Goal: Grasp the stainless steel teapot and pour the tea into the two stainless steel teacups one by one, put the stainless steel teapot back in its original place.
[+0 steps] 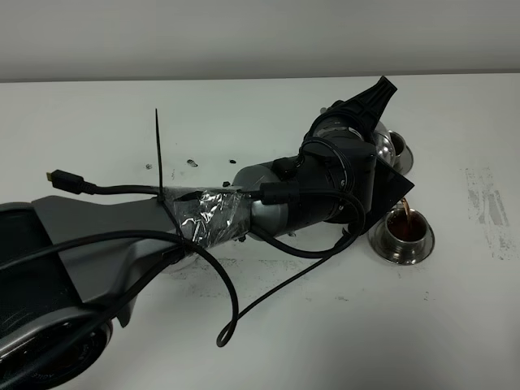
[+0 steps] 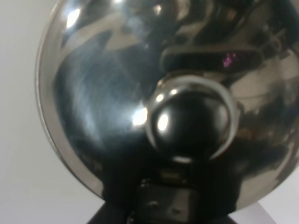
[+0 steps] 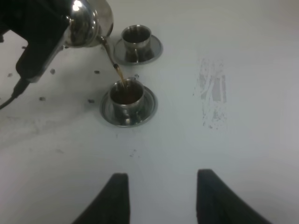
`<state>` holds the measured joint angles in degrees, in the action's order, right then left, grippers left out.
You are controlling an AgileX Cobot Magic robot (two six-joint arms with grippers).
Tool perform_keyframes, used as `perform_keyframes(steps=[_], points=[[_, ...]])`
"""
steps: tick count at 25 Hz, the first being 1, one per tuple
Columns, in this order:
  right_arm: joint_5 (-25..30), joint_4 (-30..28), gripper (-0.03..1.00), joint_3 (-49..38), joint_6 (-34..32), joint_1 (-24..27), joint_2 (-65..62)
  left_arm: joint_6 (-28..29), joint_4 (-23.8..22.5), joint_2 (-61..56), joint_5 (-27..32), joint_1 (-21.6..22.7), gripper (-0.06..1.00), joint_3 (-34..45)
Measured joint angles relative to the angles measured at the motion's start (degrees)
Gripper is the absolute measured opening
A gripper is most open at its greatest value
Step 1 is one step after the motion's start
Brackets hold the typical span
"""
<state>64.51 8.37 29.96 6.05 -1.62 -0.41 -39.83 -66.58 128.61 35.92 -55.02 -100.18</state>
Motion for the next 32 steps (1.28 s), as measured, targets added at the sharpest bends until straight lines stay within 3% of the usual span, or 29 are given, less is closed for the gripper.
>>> perform_keyframes(steps=[21, 26, 32], points=[[0.0, 0.0, 0.33, 0.0, -0.1, 0.0, 0.0, 0.4, 0.9, 0.0, 0.2, 0.0, 0.18, 0.6], [0.0, 0.0, 0.33, 0.0, -0.1, 0.0, 0.0, 0.4, 4.6, 0.0, 2.3, 0.0, 0.18, 0.7], [0.0, 0.0, 0.33, 0.0, -0.1, 0.0, 0.0, 0.9, 12.5, -0.7, 4.4, 0.5, 0.18, 0.7]])
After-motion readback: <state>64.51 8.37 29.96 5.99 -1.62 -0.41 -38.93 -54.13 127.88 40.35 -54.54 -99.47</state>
